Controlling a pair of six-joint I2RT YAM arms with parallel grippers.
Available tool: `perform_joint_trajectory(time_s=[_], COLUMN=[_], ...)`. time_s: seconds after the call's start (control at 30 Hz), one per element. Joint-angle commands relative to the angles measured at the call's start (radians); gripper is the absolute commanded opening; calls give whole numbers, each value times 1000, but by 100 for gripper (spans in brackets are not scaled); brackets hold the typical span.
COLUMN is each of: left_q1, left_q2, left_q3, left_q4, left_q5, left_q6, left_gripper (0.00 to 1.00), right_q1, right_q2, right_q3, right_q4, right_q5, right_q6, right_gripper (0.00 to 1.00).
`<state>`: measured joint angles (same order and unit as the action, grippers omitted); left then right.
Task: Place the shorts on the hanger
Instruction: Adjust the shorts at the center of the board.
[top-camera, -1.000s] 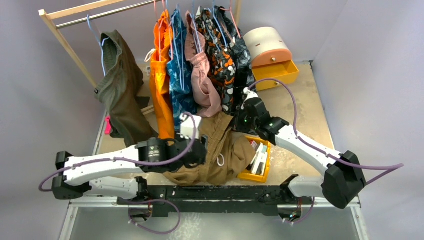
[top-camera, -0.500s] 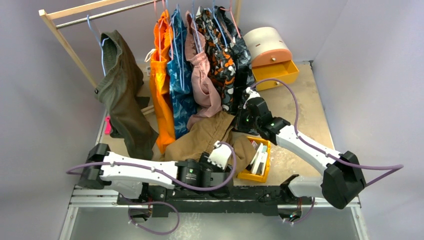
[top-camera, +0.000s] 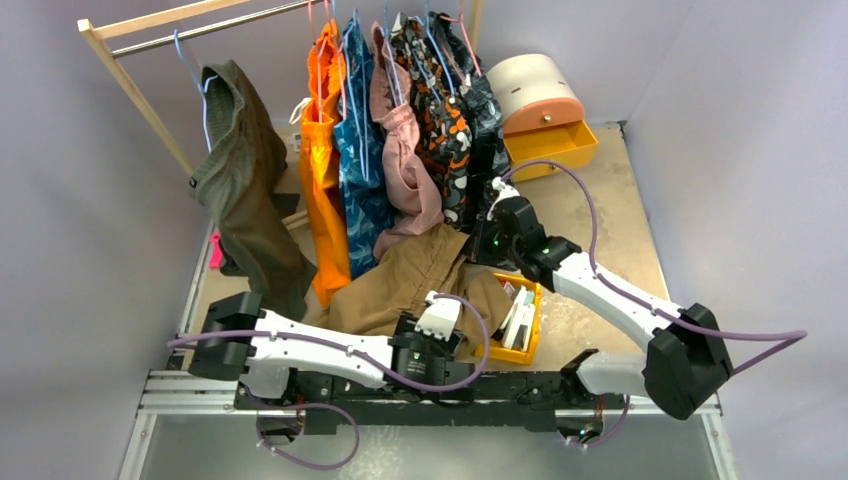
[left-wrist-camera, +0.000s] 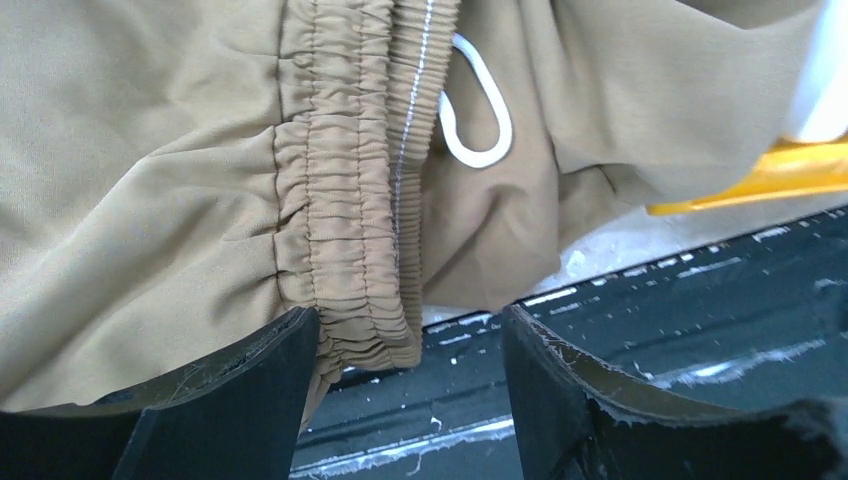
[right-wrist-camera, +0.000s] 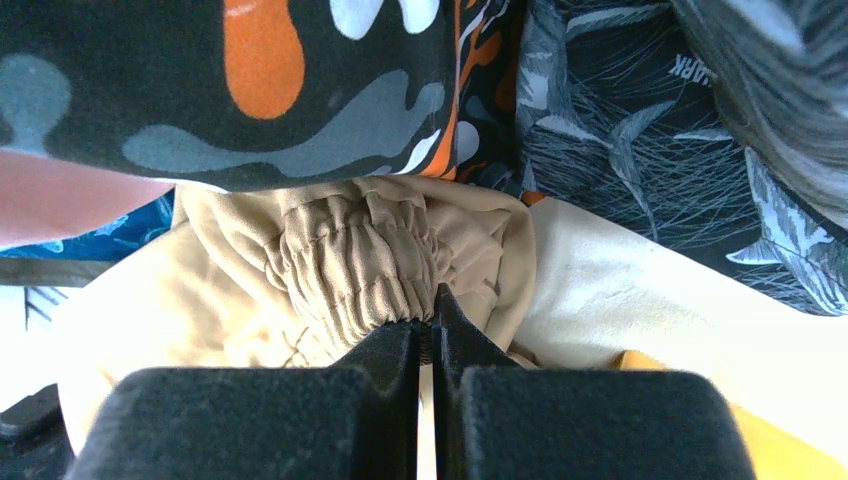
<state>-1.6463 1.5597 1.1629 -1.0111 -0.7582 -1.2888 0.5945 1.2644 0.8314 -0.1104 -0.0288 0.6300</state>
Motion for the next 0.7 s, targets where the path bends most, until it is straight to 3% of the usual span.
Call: perform_joint_trajectory(time_s=[0.0,0.3,0.67], left_q1=[2,39,65], left_q2=[45,41,-46], left_q3=[-14,-78,-171], left_q4=[-63,-33,-49], left_q5=[-107,-110,-117], left_q6=[-106,-116,-161], left_gripper=[67,66,47], right_q1=[-5,-5,-5], right_q2=[-47,-69,-96], right_q3=[-5,-17,-23], right_q4=[26,21,8], right_q5=[-33,-55,-59], right_q6=[17,26,27], right_gripper=[0,0,0])
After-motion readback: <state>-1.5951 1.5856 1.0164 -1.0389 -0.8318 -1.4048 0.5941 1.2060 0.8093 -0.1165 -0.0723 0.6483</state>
